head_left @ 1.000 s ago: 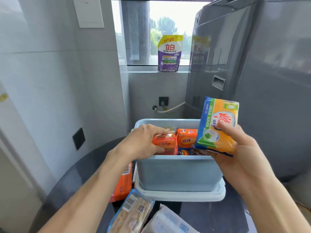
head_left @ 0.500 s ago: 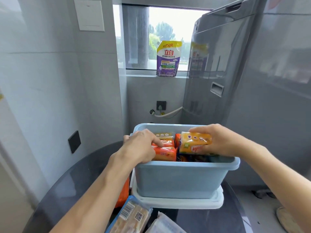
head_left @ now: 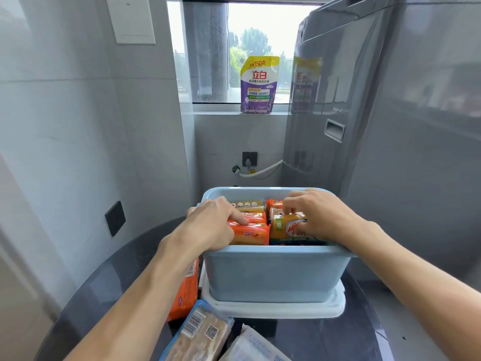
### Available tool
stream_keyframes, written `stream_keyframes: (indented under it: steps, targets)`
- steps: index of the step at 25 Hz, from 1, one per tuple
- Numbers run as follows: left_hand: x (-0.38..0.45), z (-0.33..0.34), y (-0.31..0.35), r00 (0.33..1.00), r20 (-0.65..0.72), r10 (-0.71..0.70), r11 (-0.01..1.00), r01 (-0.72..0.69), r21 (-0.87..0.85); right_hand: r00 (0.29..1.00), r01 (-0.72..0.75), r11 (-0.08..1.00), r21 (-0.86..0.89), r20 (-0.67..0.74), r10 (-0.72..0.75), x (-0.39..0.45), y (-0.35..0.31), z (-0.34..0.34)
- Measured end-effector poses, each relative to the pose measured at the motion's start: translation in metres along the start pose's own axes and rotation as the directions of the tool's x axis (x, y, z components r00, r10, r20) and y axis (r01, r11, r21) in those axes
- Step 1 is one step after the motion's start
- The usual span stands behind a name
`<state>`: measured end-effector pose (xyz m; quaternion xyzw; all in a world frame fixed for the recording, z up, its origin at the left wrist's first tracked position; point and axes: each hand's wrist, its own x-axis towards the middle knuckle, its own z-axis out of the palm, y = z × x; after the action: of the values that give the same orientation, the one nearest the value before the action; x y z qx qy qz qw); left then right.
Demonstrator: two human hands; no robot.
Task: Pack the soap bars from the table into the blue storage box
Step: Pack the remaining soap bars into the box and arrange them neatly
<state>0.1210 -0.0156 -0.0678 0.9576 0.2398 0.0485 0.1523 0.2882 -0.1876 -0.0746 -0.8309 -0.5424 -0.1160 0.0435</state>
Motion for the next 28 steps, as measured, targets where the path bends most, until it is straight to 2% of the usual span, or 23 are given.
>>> stream_keyframes:
  steps: [4, 6, 7, 8, 9, 10, 11, 12, 14, 16, 17, 19, 20, 21, 22, 23, 24, 25, 26, 28]
  targets:
    - [0.001, 0.002, 0.000, 1.000, -0.015, -0.004, 1.000, 0.004, 0.023, 0.988, -0.131, 0.991, -0.023, 0.079, 0.133, 0.009, -0.011, -0.004]
    - [-0.001, 0.004, -0.005, 0.999, -0.048, 0.011, 0.997, -0.015, -0.072, 0.969, -0.213, 0.977, 0.007, 0.125, 0.211, 0.004, -0.014, -0.003]
    - [-0.004, 0.007, -0.008, 0.993, -0.112, 0.026, 0.985, -0.044, -0.169, 0.959, -0.274, 0.960, 0.064, 0.095, 0.268, -0.001, -0.016, -0.003]
    - [-0.009, 0.009, -0.012, 0.976, -0.215, 0.028, 0.958, -0.088, -0.274, 0.940, -0.339, 0.930, 0.144, 0.003, 0.342, -0.006, -0.020, -0.007]
    - [-0.016, 0.013, -0.016, 0.940, -0.340, 0.018, 0.923, -0.147, -0.355, 0.893, -0.390, 0.888, 0.245, -0.137, 0.430, -0.011, -0.026, -0.010]
    - [-0.023, 0.016, -0.019, 0.891, -0.453, 0.012, 0.900, -0.207, -0.383, 0.813, -0.407, 0.845, 0.346, -0.285, 0.508, -0.016, -0.037, -0.012]
    - [-0.031, 0.020, -0.022, 0.850, -0.526, 0.024, 0.891, -0.257, -0.374, 0.738, -0.382, 0.827, 0.413, -0.402, 0.542, -0.022, -0.054, -0.011]
    - [-0.039, 0.025, -0.026, 0.822, -0.568, 0.035, 0.881, -0.293, -0.370, 0.695, -0.314, 0.844, 0.435, -0.499, 0.517, -0.029, -0.076, -0.007]
    - [-0.053, 0.034, -0.039, 0.801, -0.598, -0.036, 0.848, -0.293, -0.442, 0.706, -0.082, 0.929, 0.361, -0.637, 0.309, -0.044, -0.124, 0.003]
    - [-0.062, 0.039, -0.059, 0.799, -0.568, -0.195, 0.830, -0.174, -0.530, 0.754, 0.171, 0.952, 0.254, -0.655, 0.039, -0.057, -0.158, 0.008]
    - [-0.066, 0.043, -0.068, 0.817, -0.530, -0.227, 0.853, -0.095, -0.513, 0.767, 0.233, 0.943, 0.238, -0.641, -0.027, -0.062, -0.165, 0.008]
    - [-0.071, 0.049, -0.081, 0.891, -0.388, -0.235, 0.912, 0.064, -0.405, 0.781, 0.212, 0.923, 0.320, -0.623, 0.037, -0.069, -0.166, 0.007]
    - [-0.072, 0.052, -0.085, 0.923, -0.286, -0.256, 0.922, 0.144, -0.360, 0.812, 0.179, 0.910, 0.374, -0.578, 0.078, -0.073, -0.166, 0.008]
    - [-0.072, 0.056, -0.087, 0.945, -0.184, -0.270, 0.927, 0.204, -0.315, 0.875, 0.127, 0.903, 0.411, -0.474, 0.093, -0.077, -0.166, 0.012]
    - [-0.073, 0.061, -0.089, 0.961, -0.097, -0.260, 0.940, 0.229, -0.253, 0.949, 0.053, 0.902, 0.428, -0.303, 0.088, -0.079, -0.164, 0.017]
    - [-0.074, 0.069, -0.090, 0.972, -0.020, -0.232, 0.957, 0.225, -0.182, 0.992, -0.022, 0.910, 0.414, -0.100, 0.070, -0.080, -0.162, 0.023]
    - [-0.076, 0.076, -0.091, 0.978, 0.046, -0.201, 0.972, 0.205, -0.117, 0.996, -0.079, 0.925, 0.371, 0.063, 0.059, -0.080, -0.162, 0.029]
    - [-0.076, 0.082, -0.092, 0.979, 0.092, -0.184, 0.978, 0.192, -0.078, 0.987, -0.100, 0.937, 0.335, 0.150, 0.052, -0.080, -0.164, 0.032]
    - [-0.075, 0.086, -0.092, 0.975, 0.109, -0.193, 0.977, 0.201, -0.072, 0.984, -0.090, 0.937, 0.338, 0.175, 0.031, -0.080, -0.167, 0.035]
    - [-0.069, 0.088, -0.089, 0.962, 0.059, -0.267, 0.956, 0.272, -0.113, 0.983, 0.036, 0.925, 0.378, 0.155, -0.101, -0.079, -0.175, 0.045]
